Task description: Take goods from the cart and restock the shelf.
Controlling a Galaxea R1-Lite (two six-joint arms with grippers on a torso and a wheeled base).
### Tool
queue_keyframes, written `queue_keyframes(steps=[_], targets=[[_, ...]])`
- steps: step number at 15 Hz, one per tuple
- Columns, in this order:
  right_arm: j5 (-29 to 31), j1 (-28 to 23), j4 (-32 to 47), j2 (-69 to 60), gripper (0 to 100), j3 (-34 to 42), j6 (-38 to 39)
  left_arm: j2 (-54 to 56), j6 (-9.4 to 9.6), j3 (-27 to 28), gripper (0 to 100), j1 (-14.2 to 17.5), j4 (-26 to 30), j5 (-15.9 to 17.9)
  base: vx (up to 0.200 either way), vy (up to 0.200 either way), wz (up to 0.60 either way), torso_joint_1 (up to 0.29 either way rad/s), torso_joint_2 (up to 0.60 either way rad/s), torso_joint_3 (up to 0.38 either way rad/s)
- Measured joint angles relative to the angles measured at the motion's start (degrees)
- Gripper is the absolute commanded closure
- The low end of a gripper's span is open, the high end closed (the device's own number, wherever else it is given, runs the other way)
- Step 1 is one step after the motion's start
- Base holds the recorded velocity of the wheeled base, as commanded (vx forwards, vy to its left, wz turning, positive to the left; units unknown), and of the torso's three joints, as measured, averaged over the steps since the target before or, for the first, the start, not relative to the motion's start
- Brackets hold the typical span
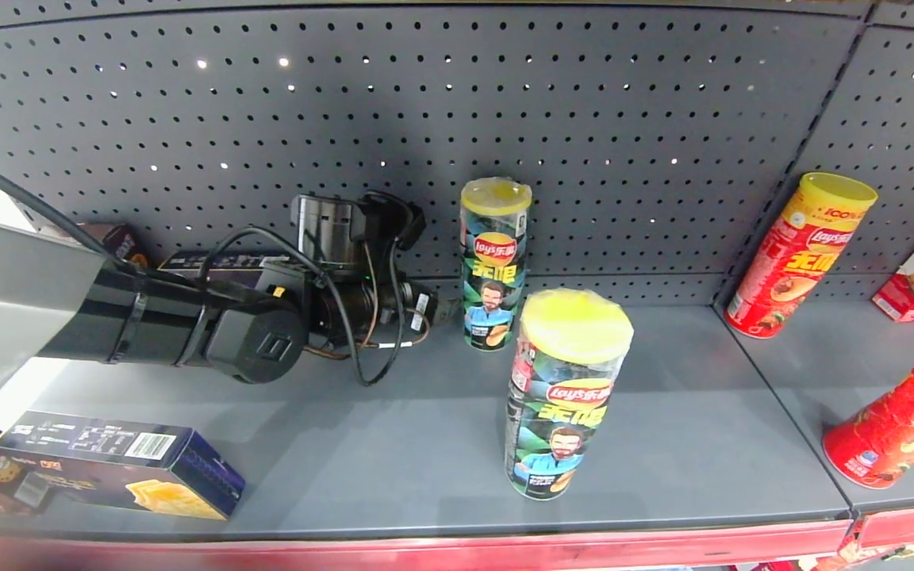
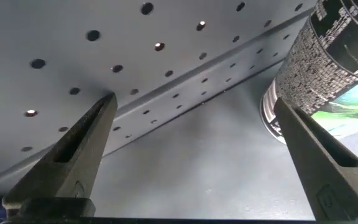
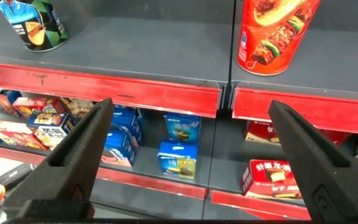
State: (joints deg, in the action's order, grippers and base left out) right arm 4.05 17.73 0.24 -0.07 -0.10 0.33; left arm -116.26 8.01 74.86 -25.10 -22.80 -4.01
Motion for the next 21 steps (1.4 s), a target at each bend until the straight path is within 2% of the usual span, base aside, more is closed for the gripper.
queue_keyframes(steps=[13, 21], targets=[[0.0, 0.0, 0.0, 0.0, 0, 0.0, 0.0, -0.9, -0.77, 1.3, 0, -3.0, 0.3, 0.5, 0.0, 0.0, 0.0, 0.0, 0.0, 0.0], [0.0, 0.0, 0.0, 0.0, 0, 0.0, 0.0, 0.8, -0.68, -0.1, 0, -3.3, 0.3, 0.2, 0.0, 0.0, 0.0, 0.0, 0.0, 0.0]])
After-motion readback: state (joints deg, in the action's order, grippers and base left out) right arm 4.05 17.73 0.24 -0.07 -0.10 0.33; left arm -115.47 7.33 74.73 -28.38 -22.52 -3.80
